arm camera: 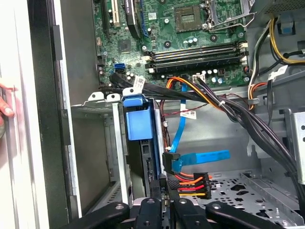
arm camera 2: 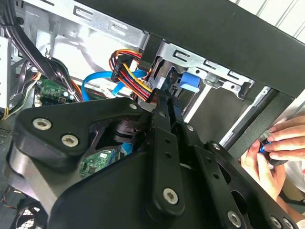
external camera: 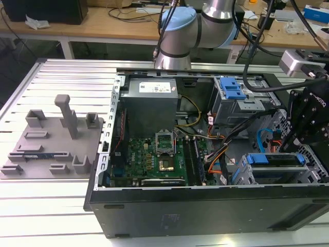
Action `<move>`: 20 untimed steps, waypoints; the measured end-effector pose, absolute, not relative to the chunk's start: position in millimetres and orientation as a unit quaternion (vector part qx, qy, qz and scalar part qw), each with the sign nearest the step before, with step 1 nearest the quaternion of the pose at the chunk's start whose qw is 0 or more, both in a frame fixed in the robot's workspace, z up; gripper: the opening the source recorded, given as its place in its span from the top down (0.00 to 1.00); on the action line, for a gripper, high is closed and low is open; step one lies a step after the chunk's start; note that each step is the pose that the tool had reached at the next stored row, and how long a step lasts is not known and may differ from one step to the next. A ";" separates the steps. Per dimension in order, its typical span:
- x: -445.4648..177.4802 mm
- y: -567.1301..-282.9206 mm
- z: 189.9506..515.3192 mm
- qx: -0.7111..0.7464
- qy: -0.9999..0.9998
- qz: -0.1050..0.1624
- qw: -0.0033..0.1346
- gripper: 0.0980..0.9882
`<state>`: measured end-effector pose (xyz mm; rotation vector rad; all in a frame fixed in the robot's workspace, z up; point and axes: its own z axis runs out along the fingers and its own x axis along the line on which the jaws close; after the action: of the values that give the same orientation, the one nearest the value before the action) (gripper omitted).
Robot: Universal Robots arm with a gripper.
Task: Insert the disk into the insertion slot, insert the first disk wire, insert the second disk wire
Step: 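Insert the first disk wire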
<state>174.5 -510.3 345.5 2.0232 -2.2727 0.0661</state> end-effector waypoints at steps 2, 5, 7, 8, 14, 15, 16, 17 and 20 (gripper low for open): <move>174.7 -511.4 346.5 0.664 -0.746 0.021 0.050 0.93; 175.0 -514.4 346.9 0.664 -0.746 0.021 0.050 0.93; 175.1 -516.2 346.9 0.664 -0.746 0.021 0.050 0.93; 175.2 -516.2 346.9 0.664 -0.746 0.021 0.050 0.93; 175.2 -516.6 346.2 0.664 -0.746 0.021 0.050 0.93; 175.2 -516.7 345.9 0.664 -0.746 0.021 0.050 0.93; 175.3 -516.8 345.6 0.664 -0.746 0.021 0.050 0.93; 175.3 -516.9 345.4 0.664 -0.746 0.021 0.050 0.93; 175.4 -517.3 344.5 0.664 -0.746 0.021 0.050 0.93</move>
<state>175.4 -517.3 344.5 2.0225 -2.2716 0.0642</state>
